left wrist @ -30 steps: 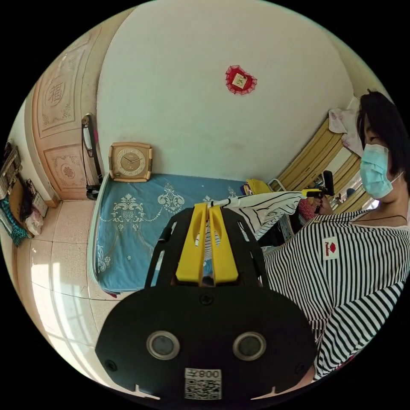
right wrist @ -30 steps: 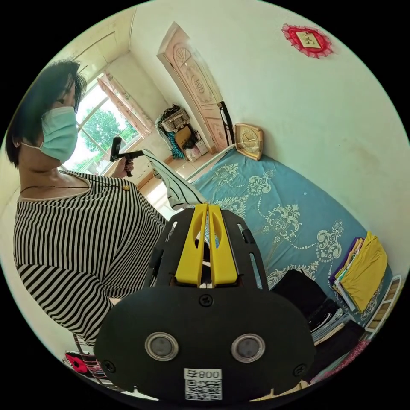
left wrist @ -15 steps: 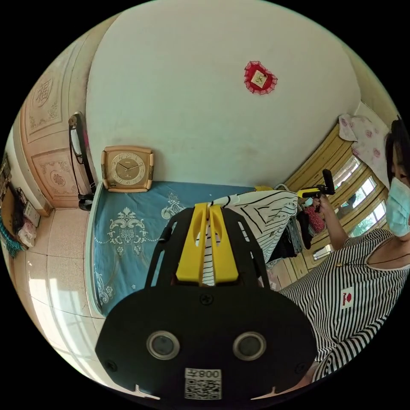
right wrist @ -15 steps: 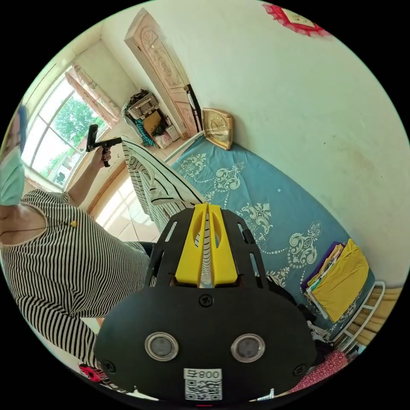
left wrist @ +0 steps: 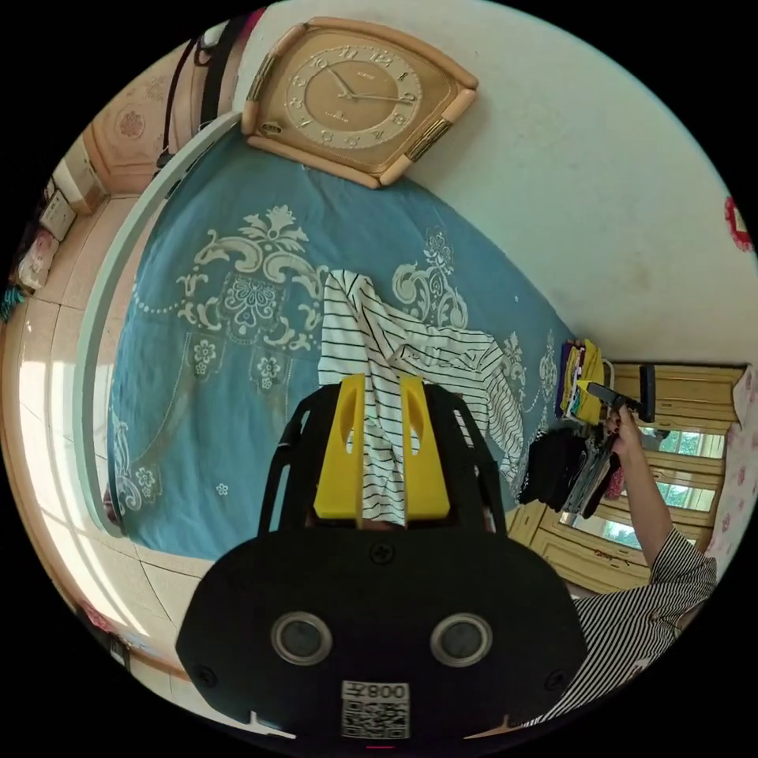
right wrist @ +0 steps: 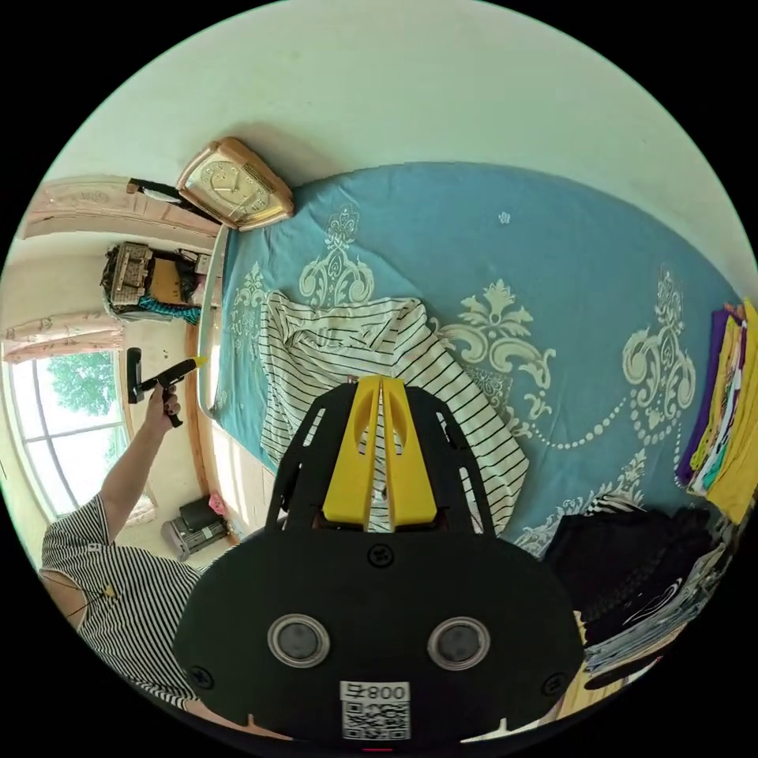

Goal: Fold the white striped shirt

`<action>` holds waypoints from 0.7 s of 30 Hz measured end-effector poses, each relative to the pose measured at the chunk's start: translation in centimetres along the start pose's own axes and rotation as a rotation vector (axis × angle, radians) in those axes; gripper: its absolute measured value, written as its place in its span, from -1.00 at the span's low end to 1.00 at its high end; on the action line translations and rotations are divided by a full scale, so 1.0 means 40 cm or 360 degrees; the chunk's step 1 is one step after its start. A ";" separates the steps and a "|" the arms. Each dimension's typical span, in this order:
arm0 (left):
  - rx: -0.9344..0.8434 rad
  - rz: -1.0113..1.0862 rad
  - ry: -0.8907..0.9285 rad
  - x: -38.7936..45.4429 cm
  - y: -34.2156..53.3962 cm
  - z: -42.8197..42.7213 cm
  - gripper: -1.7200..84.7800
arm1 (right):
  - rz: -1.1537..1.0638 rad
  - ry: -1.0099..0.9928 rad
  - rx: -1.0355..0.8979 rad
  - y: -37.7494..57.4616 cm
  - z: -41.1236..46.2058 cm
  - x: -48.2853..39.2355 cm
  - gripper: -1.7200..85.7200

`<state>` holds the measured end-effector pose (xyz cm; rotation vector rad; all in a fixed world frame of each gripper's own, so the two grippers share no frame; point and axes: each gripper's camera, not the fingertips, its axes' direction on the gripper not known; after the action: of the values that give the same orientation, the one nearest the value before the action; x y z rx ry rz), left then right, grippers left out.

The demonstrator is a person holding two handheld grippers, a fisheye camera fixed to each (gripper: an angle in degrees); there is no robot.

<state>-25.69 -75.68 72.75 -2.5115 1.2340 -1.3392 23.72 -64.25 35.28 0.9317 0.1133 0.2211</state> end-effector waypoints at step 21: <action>-0.0682 -0.0182 -0.0480 -0.286 -0.149 -0.232 -0.93 | 0.0619 0.0007 -0.0259 0.271 0.423 0.416 -0.82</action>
<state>-32.14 -61.17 73.00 -2.9639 1.4492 -0.7226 41.63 -67.29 54.03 0.7850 -0.0831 0.5838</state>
